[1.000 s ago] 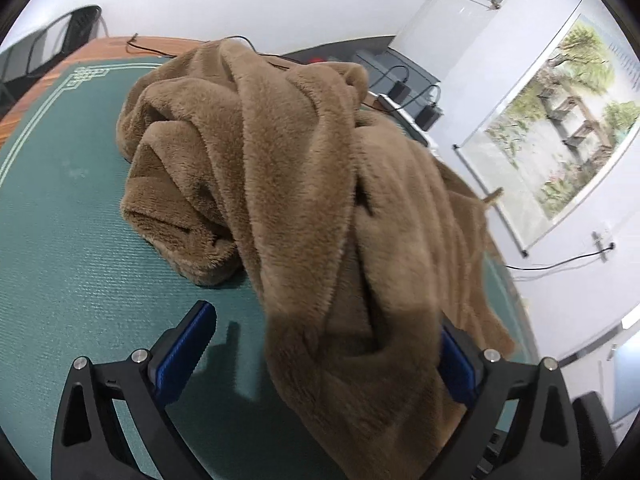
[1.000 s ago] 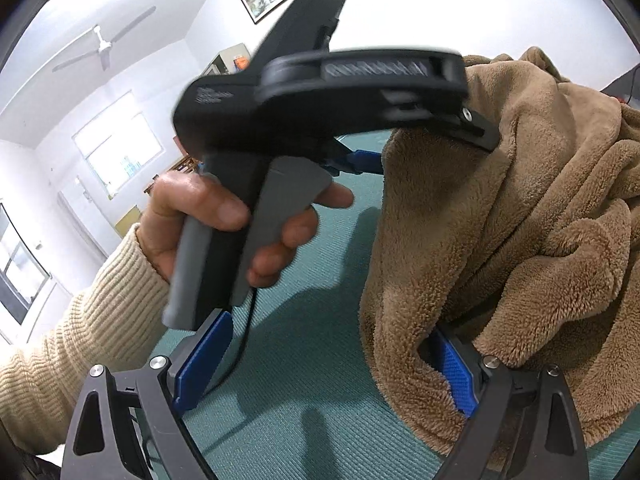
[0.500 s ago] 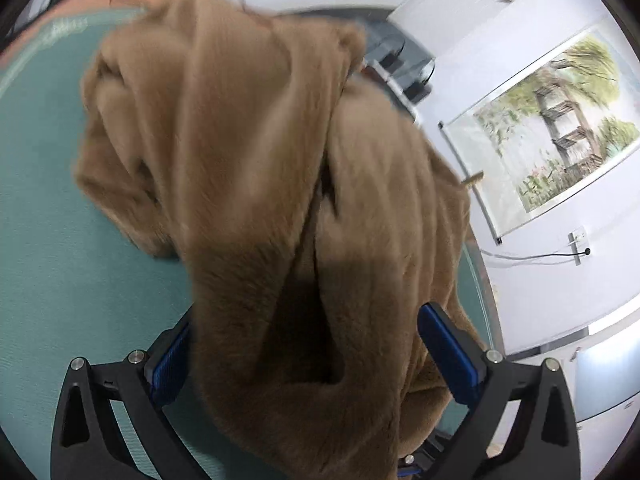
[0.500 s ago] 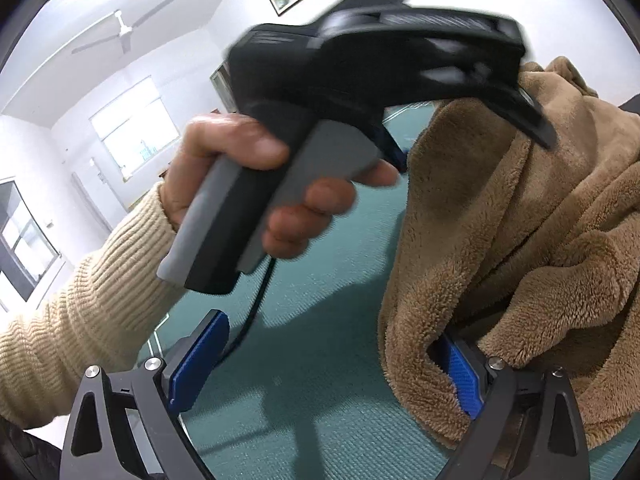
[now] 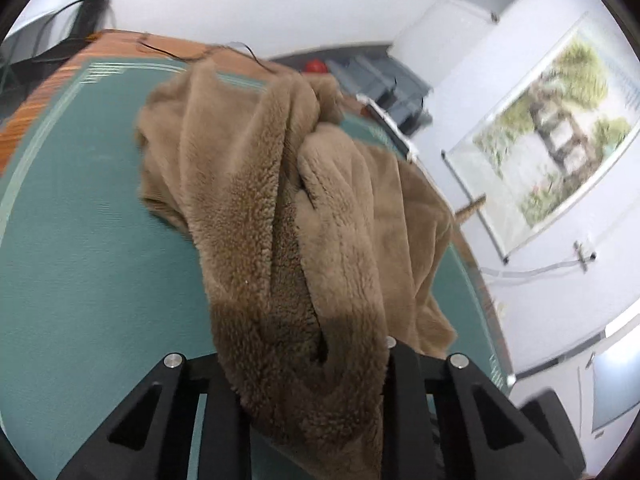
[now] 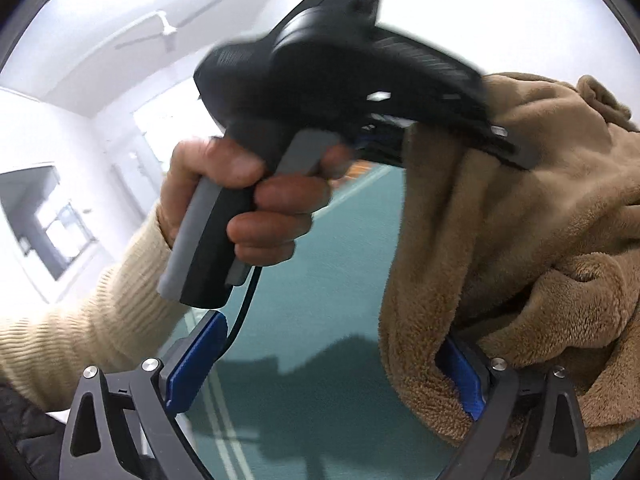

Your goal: Fold clothes

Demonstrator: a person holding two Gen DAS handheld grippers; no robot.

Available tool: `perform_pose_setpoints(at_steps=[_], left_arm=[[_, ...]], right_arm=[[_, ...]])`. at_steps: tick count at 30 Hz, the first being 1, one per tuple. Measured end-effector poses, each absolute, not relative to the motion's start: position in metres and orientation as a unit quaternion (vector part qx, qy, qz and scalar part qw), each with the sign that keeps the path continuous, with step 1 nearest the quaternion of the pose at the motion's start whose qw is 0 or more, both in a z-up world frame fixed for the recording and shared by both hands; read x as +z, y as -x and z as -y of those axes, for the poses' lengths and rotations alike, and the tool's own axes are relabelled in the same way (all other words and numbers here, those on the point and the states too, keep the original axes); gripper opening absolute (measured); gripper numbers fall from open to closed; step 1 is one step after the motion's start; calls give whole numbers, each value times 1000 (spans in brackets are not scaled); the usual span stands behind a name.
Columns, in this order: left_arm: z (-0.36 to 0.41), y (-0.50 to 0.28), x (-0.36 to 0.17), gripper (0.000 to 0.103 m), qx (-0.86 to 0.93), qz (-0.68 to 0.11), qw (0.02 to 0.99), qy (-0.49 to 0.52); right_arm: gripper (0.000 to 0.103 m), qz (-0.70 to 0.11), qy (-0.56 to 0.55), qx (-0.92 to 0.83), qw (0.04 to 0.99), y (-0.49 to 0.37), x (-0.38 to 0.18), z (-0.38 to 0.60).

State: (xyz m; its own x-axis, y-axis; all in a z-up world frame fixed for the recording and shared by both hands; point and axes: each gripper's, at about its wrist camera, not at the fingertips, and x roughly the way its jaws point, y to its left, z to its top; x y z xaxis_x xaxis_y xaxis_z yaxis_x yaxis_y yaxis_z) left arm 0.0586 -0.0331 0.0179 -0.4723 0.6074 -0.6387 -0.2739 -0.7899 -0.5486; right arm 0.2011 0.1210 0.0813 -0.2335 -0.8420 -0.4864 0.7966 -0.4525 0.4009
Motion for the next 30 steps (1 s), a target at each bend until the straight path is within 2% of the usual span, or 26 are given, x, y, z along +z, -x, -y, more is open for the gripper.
perform_pose_setpoints(at_steps=[7,10,12,15,17,19,20,21,22,25,30], left_arm=[[126,-140,47,25,882,250,207,343],[163,-164,36,26,886,263,171,342],[172,-170,21,32,885,260,152,356],[172,-174,-7,38,882,236,124,389],[170,-178,-17,45,885,217,110,397],[166,-185,-16,63,896,193,105,386],[167,-189,-14,74,899,194,109,376],[169,-193,-10,81,903,198,114,365],[170,-197,-7,82,905,202,119,354],[174,-211,-1,83,908,205,126,342],[142,-239,5,83,917,127,169,337]], right_arm=[[100,83,-246,-742,618,-216,119,-147],[100,114,-229,-726,638,-227,114,-187],[100,147,-225,-725,634,-225,119,-208],[100,200,-229,-758,577,-200,119,-264],[100,221,-242,-791,516,-191,144,-256],[100,234,-265,-826,439,-177,179,-314],[100,247,-279,-840,395,-170,180,-337],[100,253,-287,-848,366,-163,154,-336],[100,259,-295,-855,339,-155,126,-332],[100,264,-325,-873,249,-159,87,-394],[100,288,-381,-842,253,-134,51,-395]])
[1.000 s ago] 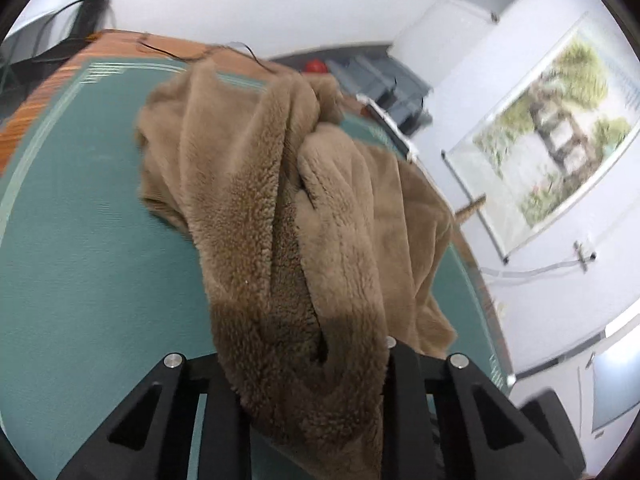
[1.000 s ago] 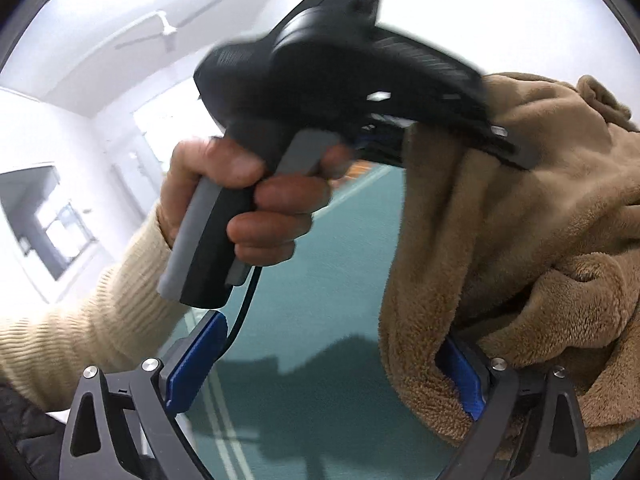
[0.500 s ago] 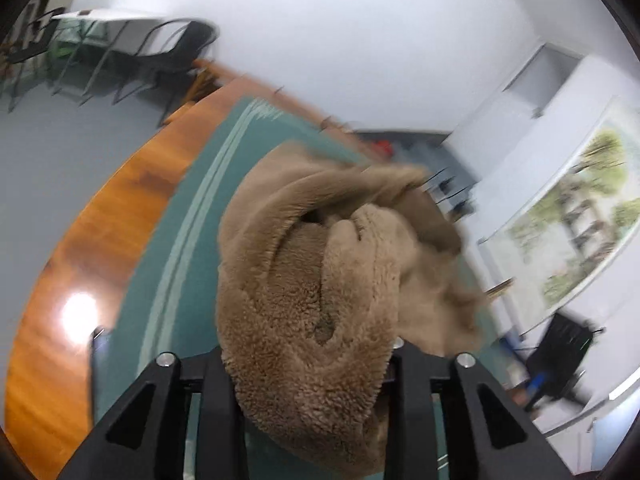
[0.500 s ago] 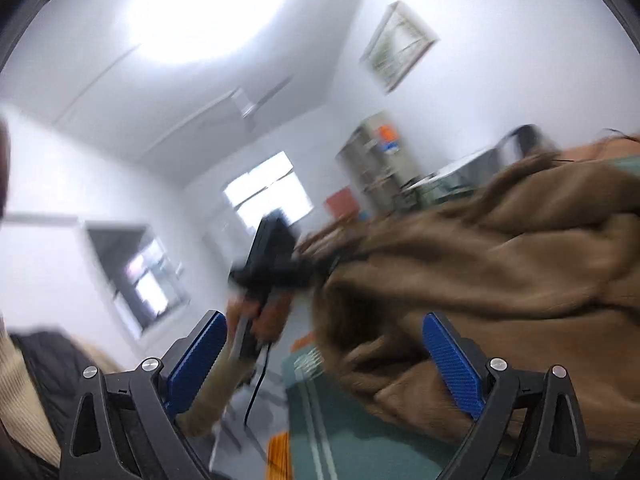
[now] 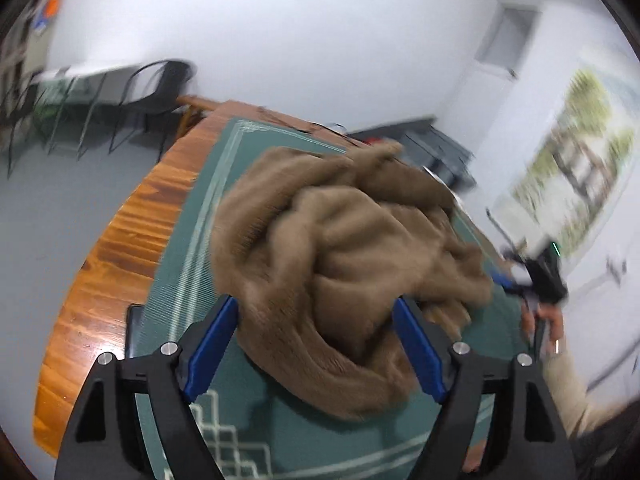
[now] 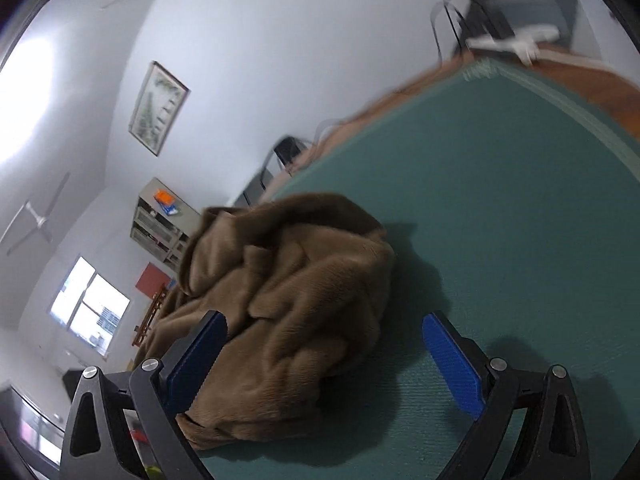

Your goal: Fold clothes

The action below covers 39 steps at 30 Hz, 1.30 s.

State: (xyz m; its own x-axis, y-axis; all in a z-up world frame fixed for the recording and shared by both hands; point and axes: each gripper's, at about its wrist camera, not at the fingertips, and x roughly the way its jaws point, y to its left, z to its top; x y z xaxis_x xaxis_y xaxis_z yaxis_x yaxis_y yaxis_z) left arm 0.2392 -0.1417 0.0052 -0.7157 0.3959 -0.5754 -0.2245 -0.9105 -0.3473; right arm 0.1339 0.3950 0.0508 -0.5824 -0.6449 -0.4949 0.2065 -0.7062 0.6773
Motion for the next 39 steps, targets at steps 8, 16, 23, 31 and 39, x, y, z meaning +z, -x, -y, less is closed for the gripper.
perform_pose_setpoints(at_steps=[8,16,23,31,39], left_arm=[[54,-251,0,84,910,-31,258,322],[11,-217,-48,84,888,-178,207,370],[46,-198,-52,44,884,-103,170,423],[86,-209,16,18,931,-14,127,343],[116,-230,82,18,965,3,102,243]], right_arm=[[89,294,-404,-799,335,-97,37,-346],[44,250,-428,-812,307,-69,18,-311],[19,255,-379,-843,284,-84,10,-314],[18,181,-258,-904,288,-136,90,-330],[94,-24,-215,-944,250,-177,113,-309]])
